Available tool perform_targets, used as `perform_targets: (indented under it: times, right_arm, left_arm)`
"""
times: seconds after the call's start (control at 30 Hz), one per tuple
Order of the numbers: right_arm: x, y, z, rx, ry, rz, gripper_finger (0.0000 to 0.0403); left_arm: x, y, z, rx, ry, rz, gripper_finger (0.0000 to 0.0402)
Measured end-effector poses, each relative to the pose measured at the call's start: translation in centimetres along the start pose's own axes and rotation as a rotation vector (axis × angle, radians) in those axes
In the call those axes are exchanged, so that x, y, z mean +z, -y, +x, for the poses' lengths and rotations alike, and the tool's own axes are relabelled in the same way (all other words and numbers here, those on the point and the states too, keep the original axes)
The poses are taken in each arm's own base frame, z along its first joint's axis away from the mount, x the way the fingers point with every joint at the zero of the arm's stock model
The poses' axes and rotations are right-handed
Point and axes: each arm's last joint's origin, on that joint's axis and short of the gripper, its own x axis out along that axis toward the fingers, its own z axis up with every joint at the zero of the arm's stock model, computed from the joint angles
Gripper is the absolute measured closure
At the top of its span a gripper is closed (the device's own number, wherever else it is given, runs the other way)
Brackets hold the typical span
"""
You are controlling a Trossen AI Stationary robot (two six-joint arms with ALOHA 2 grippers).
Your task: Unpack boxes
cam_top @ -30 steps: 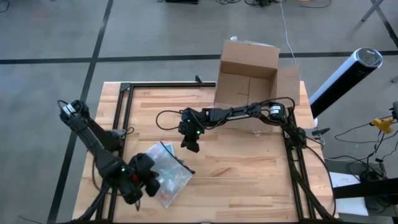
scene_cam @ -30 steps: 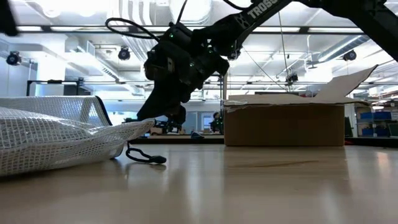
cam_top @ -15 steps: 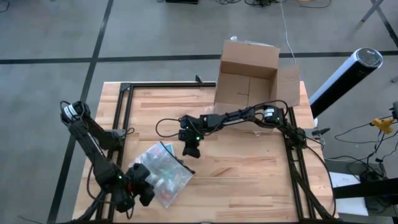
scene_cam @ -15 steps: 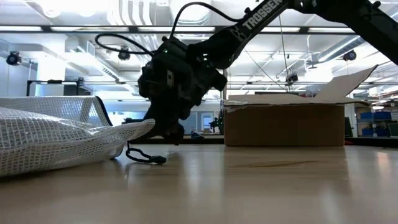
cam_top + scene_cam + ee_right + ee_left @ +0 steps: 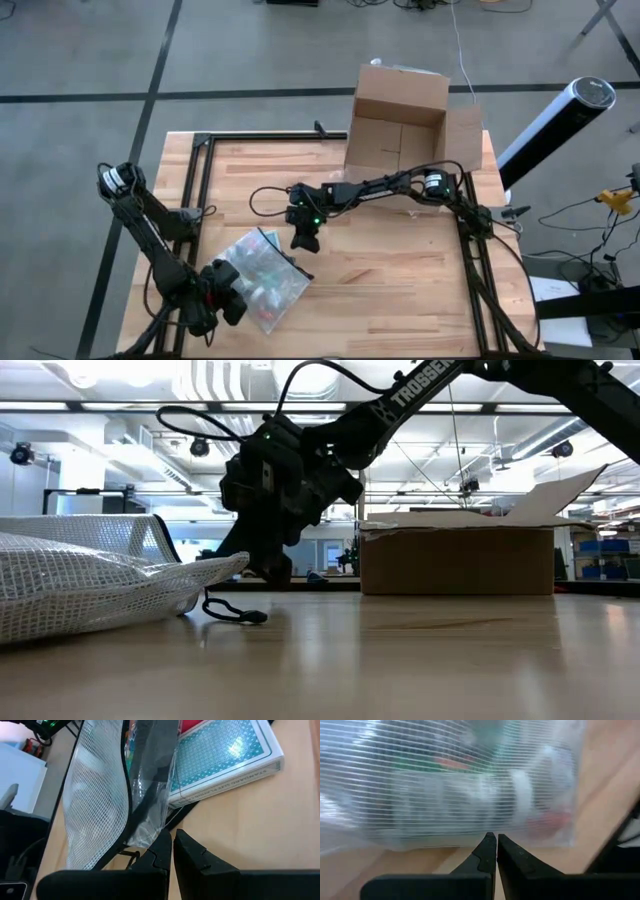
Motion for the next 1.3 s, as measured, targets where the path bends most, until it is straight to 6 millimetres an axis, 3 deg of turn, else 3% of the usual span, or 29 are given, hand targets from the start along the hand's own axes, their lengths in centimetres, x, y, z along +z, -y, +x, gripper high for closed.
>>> perform_targets:
  times: [0.4, 1.07, 1.3]
  right_arm:
    - [-0.3, -1.2, 0.8, 0.038, -0.021, -0.014, 0.0403]
    - [-1.9, -6.1, 4.4, 0.112, -0.098, -0.048, 0.0403]
    - [-2.1, -7.4, 5.3, 0.105, -0.081, -0.063, 0.0403]
  left_arm:
    - [0.7, -2.7, 0.2, 0.226, 0.042, 0.076, 0.0402]
    - [1.1, -7.0, 3.8, 0.258, 0.095, 0.073, 0.0402]
    - [1.6, -7.6, 4.5, 0.239, 0.095, 0.113, 0.0402]
